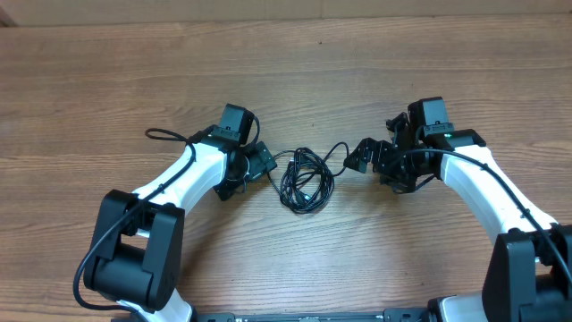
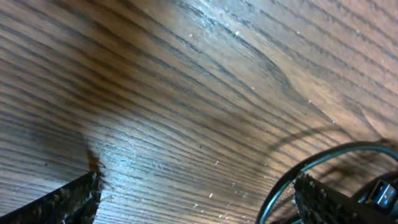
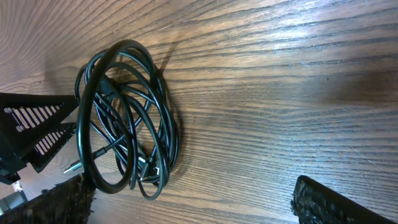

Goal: Untangle cables

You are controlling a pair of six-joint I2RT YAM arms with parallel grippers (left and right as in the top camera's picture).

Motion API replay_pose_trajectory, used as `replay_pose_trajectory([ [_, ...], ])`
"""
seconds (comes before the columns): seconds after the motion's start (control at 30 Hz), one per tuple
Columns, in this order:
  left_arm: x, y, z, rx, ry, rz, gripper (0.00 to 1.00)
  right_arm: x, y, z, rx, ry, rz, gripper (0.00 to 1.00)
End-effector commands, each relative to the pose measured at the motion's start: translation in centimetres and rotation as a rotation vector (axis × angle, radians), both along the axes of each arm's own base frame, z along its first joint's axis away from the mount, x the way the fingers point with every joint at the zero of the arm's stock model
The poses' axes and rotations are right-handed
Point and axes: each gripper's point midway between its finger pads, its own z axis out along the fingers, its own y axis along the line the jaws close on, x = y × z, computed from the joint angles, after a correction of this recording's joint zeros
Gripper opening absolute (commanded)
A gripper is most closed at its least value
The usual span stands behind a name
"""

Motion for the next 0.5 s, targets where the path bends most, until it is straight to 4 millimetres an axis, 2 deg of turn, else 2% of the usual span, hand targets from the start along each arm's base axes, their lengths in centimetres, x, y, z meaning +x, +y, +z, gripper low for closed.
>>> replay_pose_trajectory([
  [0.0,-0.2,-0.7,0.4,-0.027,-0.004,-0.04,0.93,0.9,0.0,1.4,-0.005,-0.057,0.003,1.0],
  [0.07,-0.2,-1.0,0.5,-0.03,-0.012,-0.048,0.8,0.9,0.0,1.4,-0.005,-0.058,0.003,1.0],
  [0.2,-0.3,-2.4,0.6,-0.039,-0.026,-0.086,0.61,0.9,0.0,1.4,-0.005,-0.058,0.003,1.0],
  [0.23,-0.5,-2.8,0.6,-0.035,-0.031,-0.099,0.59,0.9,0.0,1.4,-0.005,-0.058,0.003,1.0],
  [0.3,-0.7,-3.6,0.6,-0.017,-0.044,-0.128,0.59,0.9,0.0,1.4,-0.005,-0.058,0.003,1.0],
  [0.4,-0.7,-4.4,0.5,0.045,-0.088,-0.166,0.68,0.9,0.0,1.4,-0.005,-0.058,0.003,1.0],
  [0.47,-0.6,-4.9,0.6,0.061,-0.112,-0.179,0.68,0.9,0.0,1.4,-0.004,-0.058,0.004,1.0],
])
